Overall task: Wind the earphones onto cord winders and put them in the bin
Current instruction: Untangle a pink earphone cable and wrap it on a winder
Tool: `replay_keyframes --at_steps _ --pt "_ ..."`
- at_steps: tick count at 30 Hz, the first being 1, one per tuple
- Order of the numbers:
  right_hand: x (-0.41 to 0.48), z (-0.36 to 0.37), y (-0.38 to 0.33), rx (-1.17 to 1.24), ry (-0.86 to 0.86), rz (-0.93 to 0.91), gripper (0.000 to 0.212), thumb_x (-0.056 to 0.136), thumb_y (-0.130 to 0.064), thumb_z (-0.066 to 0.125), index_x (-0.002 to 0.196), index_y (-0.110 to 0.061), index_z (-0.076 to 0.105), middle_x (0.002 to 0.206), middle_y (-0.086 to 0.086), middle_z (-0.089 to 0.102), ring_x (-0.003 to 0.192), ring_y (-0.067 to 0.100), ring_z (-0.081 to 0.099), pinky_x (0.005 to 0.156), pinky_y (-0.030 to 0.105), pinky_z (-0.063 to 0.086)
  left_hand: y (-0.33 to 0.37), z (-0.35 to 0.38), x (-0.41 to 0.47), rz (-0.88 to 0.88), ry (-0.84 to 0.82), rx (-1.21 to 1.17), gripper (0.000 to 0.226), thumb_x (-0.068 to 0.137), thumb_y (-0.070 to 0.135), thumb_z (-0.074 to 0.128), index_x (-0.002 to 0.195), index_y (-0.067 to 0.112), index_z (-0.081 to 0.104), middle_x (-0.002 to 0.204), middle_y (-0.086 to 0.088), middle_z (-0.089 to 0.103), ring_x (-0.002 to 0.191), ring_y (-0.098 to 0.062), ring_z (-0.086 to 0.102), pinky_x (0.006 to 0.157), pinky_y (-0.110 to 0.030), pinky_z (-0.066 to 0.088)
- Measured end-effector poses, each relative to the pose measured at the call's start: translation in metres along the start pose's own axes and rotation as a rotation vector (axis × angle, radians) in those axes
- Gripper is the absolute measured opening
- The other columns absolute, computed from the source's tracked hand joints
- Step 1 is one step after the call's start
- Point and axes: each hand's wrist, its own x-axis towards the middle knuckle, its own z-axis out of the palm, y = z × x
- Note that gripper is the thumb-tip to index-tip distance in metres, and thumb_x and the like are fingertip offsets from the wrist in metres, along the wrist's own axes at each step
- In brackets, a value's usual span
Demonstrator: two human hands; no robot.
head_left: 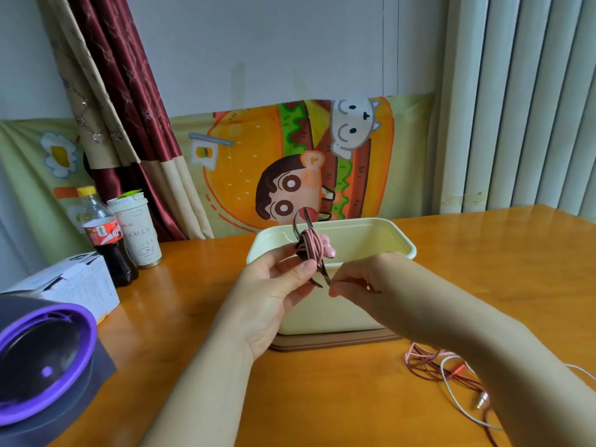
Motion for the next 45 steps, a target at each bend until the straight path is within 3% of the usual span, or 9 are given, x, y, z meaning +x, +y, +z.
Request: replay_keyframes --at_steps 4,8,15,19,26,32,37,40,45 --pt "-0.001 -0.003 -0.003 -0.046 0.005 -0.012 0.025 0.098 -0.029 0.047 0.106 -0.026 0.07 0.098 -0.008 0.071 0.086 0.009 0.063 0.081 0.031 0.052 -0.004 0.001 -0.001 -0.01 -0.019 0.042 0.027 0.071 0.021 0.069 0.096 0.023 0.077 0.105 0.003 0.075 0.102 -0.01 0.066 0.083 -0.025 0.049" --pt "-0.001 0.001 -0.002 -0.063 -0.067 -0.017 0.025 0.098 -0.03 0.046 0.102 -0.026 0.07 0.092 -0.002 0.07 0.083 0.015 0.063 0.078 0.038 0.051 -0.009 0.006 0.0 -0.059 -0.034 0.04 0.045 0.073 0.021 0.068 0.118 0.016 0.067 0.113 0.0 0.073 0.103 -0.011 0.067 0.076 -0.02 0.051" --pt "-0.005 -0.006 0.0 -0.063 -0.046 -0.008 0.026 0.098 -0.029 0.046 0.096 -0.024 0.072 0.087 -0.004 0.07 0.077 0.012 0.063 0.074 0.033 0.053 -0.013 0.01 0.0 -0.104 -0.055 0.048 0.039 0.075 0.022 0.067 0.113 0.018 0.069 0.111 0.003 0.073 0.094 -0.006 0.067 0.074 -0.02 0.05" --pt "-0.005 -0.014 0.001 -0.017 0.071 -0.024 0.028 0.095 -0.032 0.051 0.083 -0.018 0.072 0.068 0.0 0.063 0.055 0.009 0.051 0.052 0.022 0.043 -0.015 0.008 -0.001 -0.111 -0.04 0.142 0.035 0.08 0.013 0.07 0.115 0.016 0.065 0.104 0.0 0.074 0.089 -0.008 0.07 0.069 -0.02 0.053" --pt "-0.002 -0.026 0.017 0.177 0.428 0.014 0.036 0.085 -0.041 0.063 0.066 -0.011 0.065 0.046 -0.008 0.045 0.046 0.001 0.043 0.045 0.01 0.033 -0.011 0.002 -0.003 -0.174 -0.269 0.29 0.049 0.072 0.019 0.074 0.12 0.013 0.064 0.116 -0.006 0.071 0.108 -0.015 0.067 0.076 -0.025 0.052" --pt "0.006 -0.018 0.028 0.4 0.482 0.065 0.041 0.08 -0.044 0.065 0.063 -0.008 0.058 0.046 -0.011 0.038 0.042 0.002 0.035 0.042 0.01 0.029 -0.012 -0.001 -0.003 -0.121 -0.339 0.331 0.053 0.077 0.018 0.079 0.126 0.015 0.061 0.124 -0.012 0.066 0.119 -0.03 0.06 0.099 -0.04 0.05" --pt "0.009 0.002 0.03 0.781 0.302 0.187 0.039 0.071 -0.055 0.061 0.058 -0.018 0.058 0.049 -0.003 0.045 0.05 0.012 0.04 0.052 0.023 0.036 -0.006 0.004 -0.006 -0.075 -0.375 0.215 0.048 0.076 0.009 0.075 0.123 0.01 0.062 0.123 -0.02 0.064 0.111 -0.032 0.063 0.094 -0.038 0.053" --pt "0.014 0.022 0.024 1.013 0.17 0.192 0.038 0.084 -0.044 0.057 0.06 -0.017 0.067 0.062 0.007 0.062 0.065 0.023 0.055 0.068 0.036 0.046 -0.003 0.011 -0.008 -0.07 -0.321 0.048 0.041 0.073 0.006 0.072 0.113 0.01 0.066 0.111 -0.013 0.07 0.101 -0.024 0.068 0.085 -0.035 0.058" --pt "0.018 0.03 0.017 0.831 0.279 0.188 0.054 0.086 -0.051 0.047 0.09 -0.001 0.067 0.065 0.006 0.054 0.059 0.012 0.043 0.053 0.021 0.036 -0.005 0.018 -0.005 -0.066 -0.209 -0.203 0.046 0.068 0.003 0.067 0.113 0.011 0.065 0.107 -0.014 0.071 0.094 -0.022 0.071 0.079 -0.031 0.059"
